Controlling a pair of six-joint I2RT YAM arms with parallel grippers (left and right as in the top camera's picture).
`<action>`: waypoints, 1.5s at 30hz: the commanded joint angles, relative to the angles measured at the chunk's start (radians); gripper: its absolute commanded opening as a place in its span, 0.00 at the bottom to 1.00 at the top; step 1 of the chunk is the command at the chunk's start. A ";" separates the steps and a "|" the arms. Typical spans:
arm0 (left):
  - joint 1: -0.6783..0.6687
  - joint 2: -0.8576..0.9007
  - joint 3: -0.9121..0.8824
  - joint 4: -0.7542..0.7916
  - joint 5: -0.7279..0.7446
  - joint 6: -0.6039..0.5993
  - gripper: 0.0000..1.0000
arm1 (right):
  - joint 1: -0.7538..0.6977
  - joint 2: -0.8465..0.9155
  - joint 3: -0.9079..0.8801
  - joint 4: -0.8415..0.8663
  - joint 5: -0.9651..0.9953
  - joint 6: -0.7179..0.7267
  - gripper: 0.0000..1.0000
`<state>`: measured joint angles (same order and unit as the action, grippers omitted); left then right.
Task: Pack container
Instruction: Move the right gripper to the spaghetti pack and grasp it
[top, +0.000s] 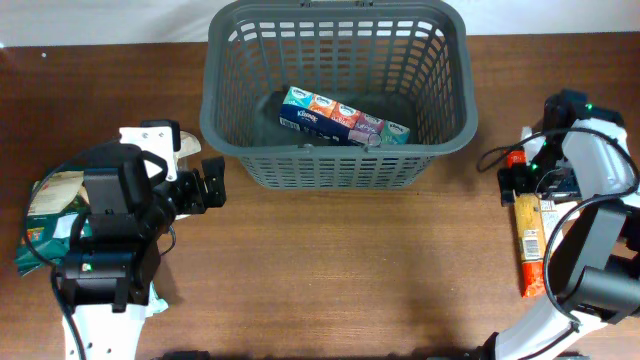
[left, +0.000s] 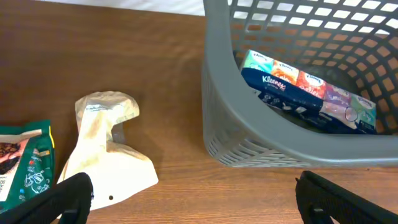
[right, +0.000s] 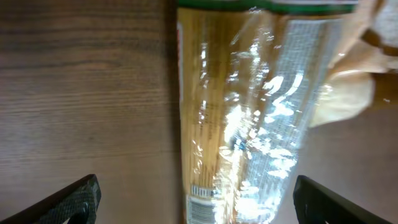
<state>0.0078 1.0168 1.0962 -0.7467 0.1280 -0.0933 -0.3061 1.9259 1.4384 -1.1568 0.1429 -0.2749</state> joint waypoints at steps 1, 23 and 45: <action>0.002 0.005 0.012 -0.003 0.014 0.020 0.99 | -0.004 -0.006 -0.030 0.038 0.027 -0.080 0.97; 0.002 0.005 0.012 -0.017 0.014 0.020 0.99 | -0.164 0.001 -0.035 0.188 -0.159 -0.129 0.95; 0.002 0.011 0.012 -0.018 0.014 0.020 0.99 | -0.152 0.114 -0.038 0.283 -0.159 -0.138 0.99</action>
<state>0.0078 1.0195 1.0962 -0.7612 0.1280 -0.0933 -0.4629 2.0155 1.4059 -0.8806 -0.0063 -0.4187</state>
